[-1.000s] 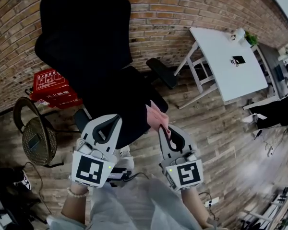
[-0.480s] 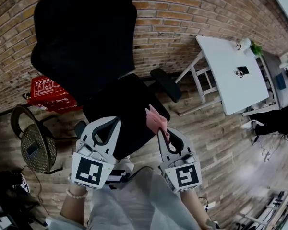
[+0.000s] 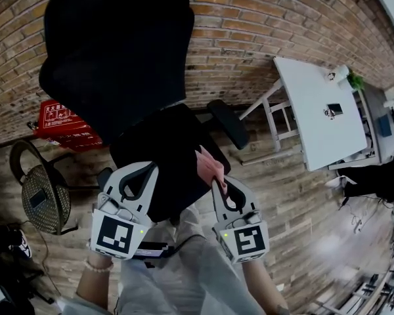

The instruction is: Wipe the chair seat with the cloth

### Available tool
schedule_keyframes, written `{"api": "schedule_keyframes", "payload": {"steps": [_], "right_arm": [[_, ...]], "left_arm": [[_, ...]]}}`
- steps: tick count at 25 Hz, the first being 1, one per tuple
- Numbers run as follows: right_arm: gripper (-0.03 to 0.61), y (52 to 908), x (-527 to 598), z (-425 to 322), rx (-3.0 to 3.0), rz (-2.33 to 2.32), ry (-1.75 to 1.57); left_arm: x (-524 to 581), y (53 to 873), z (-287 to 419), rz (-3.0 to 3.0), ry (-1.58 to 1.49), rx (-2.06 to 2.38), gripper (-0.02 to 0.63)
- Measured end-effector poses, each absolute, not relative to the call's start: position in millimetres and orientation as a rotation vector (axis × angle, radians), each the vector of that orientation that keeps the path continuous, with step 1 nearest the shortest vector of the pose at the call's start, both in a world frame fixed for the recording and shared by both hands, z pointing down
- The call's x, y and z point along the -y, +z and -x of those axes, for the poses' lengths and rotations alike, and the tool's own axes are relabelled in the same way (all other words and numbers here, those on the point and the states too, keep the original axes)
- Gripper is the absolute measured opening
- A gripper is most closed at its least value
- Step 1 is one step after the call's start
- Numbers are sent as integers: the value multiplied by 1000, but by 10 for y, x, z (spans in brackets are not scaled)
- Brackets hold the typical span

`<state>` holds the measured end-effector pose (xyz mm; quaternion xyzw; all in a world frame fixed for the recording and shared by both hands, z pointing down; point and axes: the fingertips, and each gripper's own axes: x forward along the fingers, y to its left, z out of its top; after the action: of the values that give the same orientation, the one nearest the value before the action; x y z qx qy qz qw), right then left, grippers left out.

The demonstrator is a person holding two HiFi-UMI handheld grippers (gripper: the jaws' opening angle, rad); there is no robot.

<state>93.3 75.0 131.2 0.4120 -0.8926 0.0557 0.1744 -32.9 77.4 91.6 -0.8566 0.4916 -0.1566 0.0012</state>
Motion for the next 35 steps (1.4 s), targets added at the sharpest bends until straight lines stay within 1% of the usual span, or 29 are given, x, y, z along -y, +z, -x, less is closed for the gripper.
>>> {"api": "schedule_keyframes", "payload": {"steps": [4,9,13,24,29,35], "right_arm": [[55,1436,-539,-930,2553,-1143,163],[55,1799,-325,-925,2516,-1063,229],[55,2128,-120,-950,2489,-1027,252],[55,3020,586,-817,2495,-965,274],[55,3493,906,-693,2480,-997,369],[55,3929,1264,-590,2468,-1040,355]], "left_arm": [[-662,1011,336,2668,-524,-1576,18],[-505,1239,363,2654,-556,-1615,18],[-338,1542,410,2638,-617,-1707,18],[155,2288,552,2570,-623,-1821,18],[293,2702,599,2572,-643,-1875,18],[450,3069,626,2565,-620,-1936,18]]}}
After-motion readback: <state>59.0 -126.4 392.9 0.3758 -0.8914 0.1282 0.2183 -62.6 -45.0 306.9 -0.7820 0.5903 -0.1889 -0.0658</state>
